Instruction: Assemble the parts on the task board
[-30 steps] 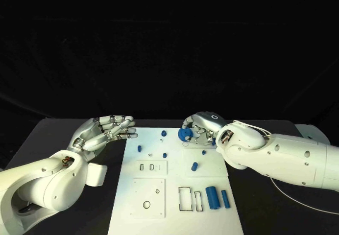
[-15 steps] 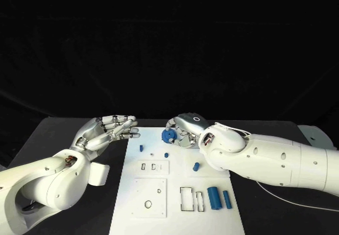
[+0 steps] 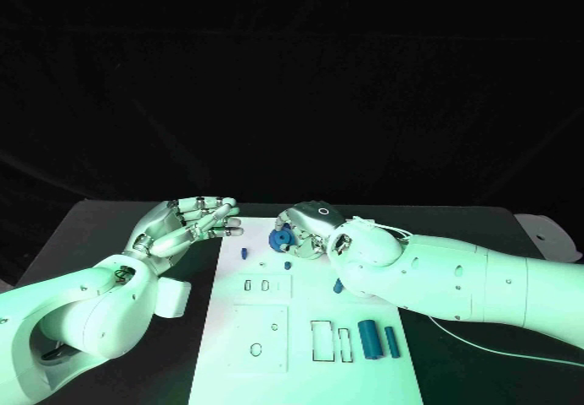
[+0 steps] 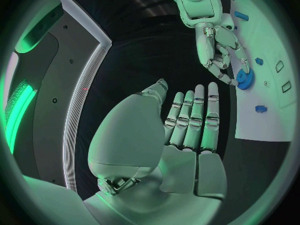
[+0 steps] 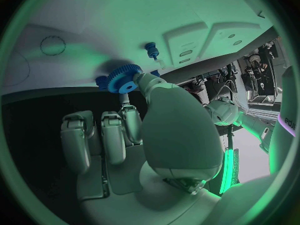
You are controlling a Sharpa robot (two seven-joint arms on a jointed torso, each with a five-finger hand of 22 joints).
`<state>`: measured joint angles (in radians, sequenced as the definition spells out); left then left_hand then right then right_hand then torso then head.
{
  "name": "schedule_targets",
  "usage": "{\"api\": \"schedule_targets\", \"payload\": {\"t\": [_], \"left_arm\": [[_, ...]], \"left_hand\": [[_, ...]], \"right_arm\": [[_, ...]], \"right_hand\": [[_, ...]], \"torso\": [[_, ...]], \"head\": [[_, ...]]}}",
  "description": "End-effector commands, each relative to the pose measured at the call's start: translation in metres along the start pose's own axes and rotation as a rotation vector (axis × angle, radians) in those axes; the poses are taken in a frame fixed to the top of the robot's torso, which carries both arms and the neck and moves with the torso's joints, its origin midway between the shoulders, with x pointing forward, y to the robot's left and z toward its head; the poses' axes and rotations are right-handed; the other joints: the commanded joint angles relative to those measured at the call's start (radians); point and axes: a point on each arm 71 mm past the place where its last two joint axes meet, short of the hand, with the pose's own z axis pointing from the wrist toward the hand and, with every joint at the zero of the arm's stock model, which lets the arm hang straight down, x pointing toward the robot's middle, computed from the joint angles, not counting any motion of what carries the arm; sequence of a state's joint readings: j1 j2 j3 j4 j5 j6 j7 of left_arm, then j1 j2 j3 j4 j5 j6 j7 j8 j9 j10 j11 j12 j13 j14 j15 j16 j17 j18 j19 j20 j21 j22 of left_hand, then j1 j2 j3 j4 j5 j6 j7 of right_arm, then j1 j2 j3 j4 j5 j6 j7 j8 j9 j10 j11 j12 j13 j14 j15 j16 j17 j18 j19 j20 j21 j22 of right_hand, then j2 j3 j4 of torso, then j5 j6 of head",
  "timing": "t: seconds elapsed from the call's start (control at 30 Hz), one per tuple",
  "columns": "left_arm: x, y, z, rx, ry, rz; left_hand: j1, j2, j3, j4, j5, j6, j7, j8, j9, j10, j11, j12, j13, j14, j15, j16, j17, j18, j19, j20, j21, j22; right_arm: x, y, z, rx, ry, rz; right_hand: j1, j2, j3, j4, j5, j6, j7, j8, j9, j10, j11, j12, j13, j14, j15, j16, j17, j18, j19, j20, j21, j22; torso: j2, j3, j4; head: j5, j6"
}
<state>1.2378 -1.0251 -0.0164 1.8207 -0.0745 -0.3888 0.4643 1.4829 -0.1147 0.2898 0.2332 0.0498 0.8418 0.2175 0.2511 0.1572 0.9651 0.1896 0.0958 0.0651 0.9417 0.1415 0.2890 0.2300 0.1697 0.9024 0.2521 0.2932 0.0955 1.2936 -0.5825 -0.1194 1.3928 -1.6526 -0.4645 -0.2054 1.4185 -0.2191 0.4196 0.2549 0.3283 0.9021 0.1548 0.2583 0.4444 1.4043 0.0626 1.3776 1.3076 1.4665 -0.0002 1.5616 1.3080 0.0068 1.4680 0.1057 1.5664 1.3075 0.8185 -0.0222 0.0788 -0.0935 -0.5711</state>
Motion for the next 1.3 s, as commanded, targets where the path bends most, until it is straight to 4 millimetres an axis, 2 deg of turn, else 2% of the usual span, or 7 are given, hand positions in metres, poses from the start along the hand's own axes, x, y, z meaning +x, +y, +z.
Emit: {"api": "schedule_targets", "payload": {"t": [0.03, 0.4, 0.6, 0.93, 1.13, 1.2, 1.3], "left_arm": [[0.003, -0.001, 0.001, 0.006, 0.019, -0.011], [0.003, -0.001, 0.001, 0.004, 0.022, -0.012], [0.003, -0.001, 0.001, 0.003, 0.022, -0.012], [0.002, -0.001, 0.0, 0.001, 0.021, -0.012], [0.002, -0.001, 0.0, 0.001, 0.02, -0.011], [0.002, -0.001, 0.0, 0.001, 0.019, -0.011], [0.002, -0.001, 0.0, 0.0, 0.019, -0.011]], "left_hand": [[-0.006, -0.003, 0.005, -0.001, 0.001, -0.005, 0.026, -0.004, -0.001, 0.002, 0.003, -0.007, 0.0, 0.003, 0.006, -0.004, 0.002, 0.014, 0.007, 0.0, -0.006, -0.001], [-0.006, -0.003, 0.005, -0.001, 0.001, -0.005, 0.026, -0.004, -0.001, 0.002, 0.003, -0.007, 0.0, 0.003, 0.006, -0.004, 0.002, 0.014, 0.007, 0.0, -0.006, -0.001], [-0.006, -0.003, 0.005, -0.001, 0.001, -0.006, 0.026, -0.005, -0.002, 0.002, 0.004, -0.009, 0.0, 0.003, 0.006, -0.005, 0.002, 0.014, 0.007, 0.0, -0.007, -0.002], [-0.007, -0.003, 0.005, -0.001, 0.001, -0.006, 0.026, -0.006, -0.002, 0.001, 0.004, -0.009, 0.0, 0.003, 0.006, -0.005, 0.003, 0.014, 0.007, 0.0, -0.007, -0.002], [-0.007, -0.003, 0.005, -0.001, 0.001, -0.006, 0.026, -0.006, -0.002, 0.001, 0.004, -0.009, 0.0, 0.003, 0.006, -0.005, 0.003, 0.014, 0.007, 0.0, -0.007, -0.002], [-0.007, -0.003, 0.005, 0.0, 0.001, -0.006, 0.026, -0.006, -0.002, 0.001, 0.004, -0.01, 0.0, 0.002, 0.006, -0.006, 0.003, 0.014, 0.007, 0.0, -0.008, -0.003], [-0.007, -0.003, 0.005, 0.0, 0.001, -0.006, 0.026, -0.006, -0.002, 0.001, 0.004, -0.01, 0.0, 0.002, 0.006, -0.006, 0.003, 0.014, 0.007, 0.0, -0.008, -0.003]], "right_arm": [[0.006, 0.001, 0.002, 0.009, 0.03, -0.011], [0.01, -0.001, 0.008, 0.031, 0.036, -0.022], [0.011, -0.002, 0.009, 0.037, 0.036, -0.025], [0.011, -0.005, 0.008, 0.045, 0.05, -0.02], [0.013, -0.008, 0.005, 0.052, 0.087, -0.012], [0.014, -0.01, 0.004, 0.058, 0.103, -0.01], [0.015, -0.012, 0.003, 0.067, 0.125, -0.008]], "right_hand": [[-0.008, -0.001, 0.007, 0.0, -0.006, 0.006, -0.005, 0.007, 0.0, 0.003, 0.003, -0.003, 0.088, 0.101, -0.004, 0.004, 0.249, -0.007, 0.103, -0.003, 0.004, 0.263], [-0.026, -0.006, 0.021, -0.005, -0.033, -0.009, 0.0, -0.002, -0.003, -0.009, 0.008, -0.015, 0.078, 0.101, -0.001, 0.004, 0.248, -0.007, 0.103, -0.001, 0.004, 0.263], [-0.069, -0.015, 0.025, -0.006, -0.105, -0.059, 0.017, -0.036, -0.016, -0.03, 0.024, -0.036, 0.061, 0.101, 0.013, 0.004, 0.25, -0.007, 0.103, 0.011, 0.004, 0.263], [-0.14, -0.014, -0.016, 0.028, -0.133, -0.071, 0.021, -0.054, -0.02, -0.035, 0.03, -0.039, 0.058, 0.102, 0.019, 0.006, 0.254, -0.007, 0.103, 0.019, 0.004, 0.263], [-0.245, 0.024, -0.078, 0.037, -0.125, -0.053, 0.017, -0.053, -0.018, -0.027, 0.027, -0.029, 0.066, 0.104, 0.018, 0.009, 0.261, -0.007, 0.103, 0.018, 0.004, 0.263], [-0.293, 0.047, -0.098, 0.038, -0.116, -0.048, 0.015, -0.054, -0.017, -0.024, 0.026, -0.025, 0.069, 0.104, 0.017, 0.009, 0.263, -0.007, 0.103, 0.017, 0.004, 0.263], [-0.313, 0.056, -0.103, 0.039, -0.111, -0.043, 0.014, -0.053, -0.016, -0.021, 0.025, -0.022, 0.072, 0.104, 0.016, 0.009, 0.263, -0.007, 0.103, 0.017, 0.004, 0.263]], "torso": [[-0.001, 0.0012, -0.0028], [-0.001, 0.0014, -0.0018], [-0.001, 0.0011, -0.0022], [-0.002, 0.0014, -0.0024], [-0.002, 0.0012, -0.003], [-0.002, 0.0015, -0.0034], [-0.001, 0.0014, -0.0036]], "head": [[0.004, -0.002], [0.0, -0.001], [-0.001, -0.002], [-0.001, -0.002], [0.0, -0.003], [0.001, -0.003], [0.0, -0.003]]}}
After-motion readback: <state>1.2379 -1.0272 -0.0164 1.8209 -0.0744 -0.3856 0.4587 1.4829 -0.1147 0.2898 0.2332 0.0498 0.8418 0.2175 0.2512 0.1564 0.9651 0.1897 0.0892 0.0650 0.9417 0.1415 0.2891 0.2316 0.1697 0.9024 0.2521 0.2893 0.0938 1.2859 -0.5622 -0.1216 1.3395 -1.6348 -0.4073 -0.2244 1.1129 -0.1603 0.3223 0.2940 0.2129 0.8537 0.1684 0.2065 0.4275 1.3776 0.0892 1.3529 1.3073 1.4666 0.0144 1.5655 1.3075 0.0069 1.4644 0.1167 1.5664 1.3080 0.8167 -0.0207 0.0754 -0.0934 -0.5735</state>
